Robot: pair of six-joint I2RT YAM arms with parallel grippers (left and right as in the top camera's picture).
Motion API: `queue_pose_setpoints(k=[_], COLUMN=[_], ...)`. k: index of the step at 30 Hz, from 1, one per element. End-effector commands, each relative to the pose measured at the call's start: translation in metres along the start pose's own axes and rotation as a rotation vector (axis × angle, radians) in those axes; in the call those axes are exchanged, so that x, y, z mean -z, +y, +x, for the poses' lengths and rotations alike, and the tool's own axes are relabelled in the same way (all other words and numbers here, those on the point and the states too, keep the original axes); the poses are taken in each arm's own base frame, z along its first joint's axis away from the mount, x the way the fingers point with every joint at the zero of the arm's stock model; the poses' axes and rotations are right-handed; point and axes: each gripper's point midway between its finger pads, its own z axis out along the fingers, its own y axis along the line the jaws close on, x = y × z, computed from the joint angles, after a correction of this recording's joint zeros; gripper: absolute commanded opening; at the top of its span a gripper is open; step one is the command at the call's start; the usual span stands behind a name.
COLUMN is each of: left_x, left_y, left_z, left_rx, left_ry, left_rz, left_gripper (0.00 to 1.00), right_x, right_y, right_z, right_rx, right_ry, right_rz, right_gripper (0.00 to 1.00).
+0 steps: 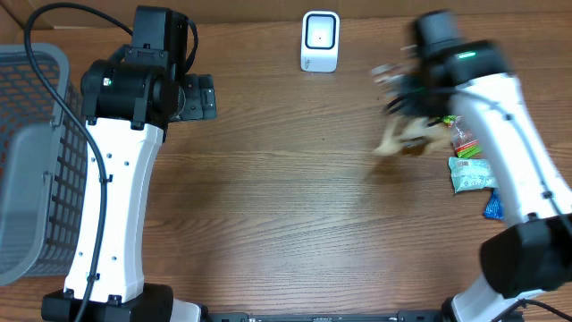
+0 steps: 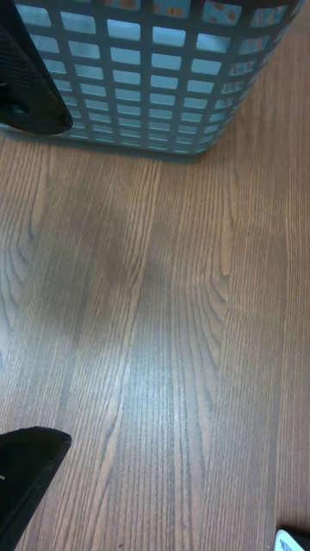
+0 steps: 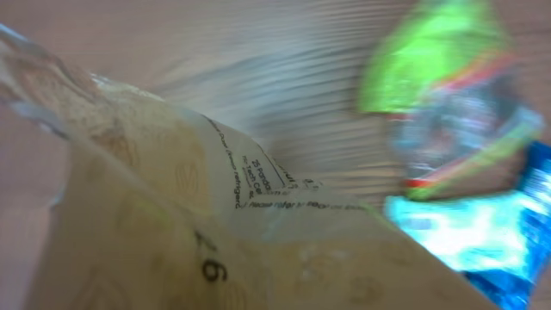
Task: Scan the item barcode
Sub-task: 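Carry the tan bag right and drop it onto the item pile, then open the right gripper and withdraw it down from the pile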
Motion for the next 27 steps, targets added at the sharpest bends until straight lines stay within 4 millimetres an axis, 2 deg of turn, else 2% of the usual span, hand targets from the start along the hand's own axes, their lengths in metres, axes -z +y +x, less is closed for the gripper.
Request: queue_pose_setpoints(k=[1,4,8,11,12,13,14,15,18,21,24,27], left_x=[0.011,0.011,0.011,0.011,0.011,0.011,0.011,0.011,0.011,0.011,0.011,0.011], left_y=[0.006,0.006,0.006,0.006,0.006,0.006,0.006,0.006,0.006,0.006,0.006,0.006], left_z=[-0.005,-0.005,-0.005,-0.005,-0.005,-0.005,-0.005,-0.005,-0.005,-0.005,-0.005,-0.005], left_rx=[-0.002,-0.001,-0.002,-0.002,-0.002,-0.002,-0.002,-0.002,-0.002,-0.002,-0.002,-0.002], left_ry=[-0.036,-0.037,-0.036,-0.036,-0.036,-0.036,-0.036,-0.036,-0.036,-0.036,-0.036,-0.036], left_rz=[-0.004,-0.004,-0.004,-0.004,-0.004,-0.004,-0.004,-0.004,-0.004,-0.004,-0.004,-0.004], left_gripper=[1.0,0.99,1.0,1.0,1.0,1.0,1.0,1.0,1.0,1.0,1.0,1.0], right_x=[-0.002,-0.024,-0.049,-0.055,-0.055,-0.054,-0.052,-0.05,-0.045,-0.027,0.001,0.045], right_y=[-0.049,-0.089,-0.118,-0.141,-0.148,-0.15,-0.151,-0.152,-0.147,-0.135,-0.123,-0.102], right_z=[-0.016,-0.018,-0.002,0.01,0.013,0.014,0.014,0.015,0.012,0.003,-0.005,-0.012], right_rx=[-0.243,-0.382,-0.521,-0.575,-0.589,-0.584,-0.572,-0.555,-0.557,-0.473,-0.394,-0.294], right_ry=[-0.026,-0.004,0.084,0.113,0.119,0.121,0.119,0.116,0.113,0.087,0.053,-0.008], right_rz=[-0.019,-0.074,-0.221,-0.231,-0.235,-0.251,-0.272,-0.304,-0.363,-0.439,-0.46,-0.473], right_gripper=[0.04,0.04,0.04,0.04,0.11,0.29,0.48,0.78,0.88,0.94,0.95,0.96])
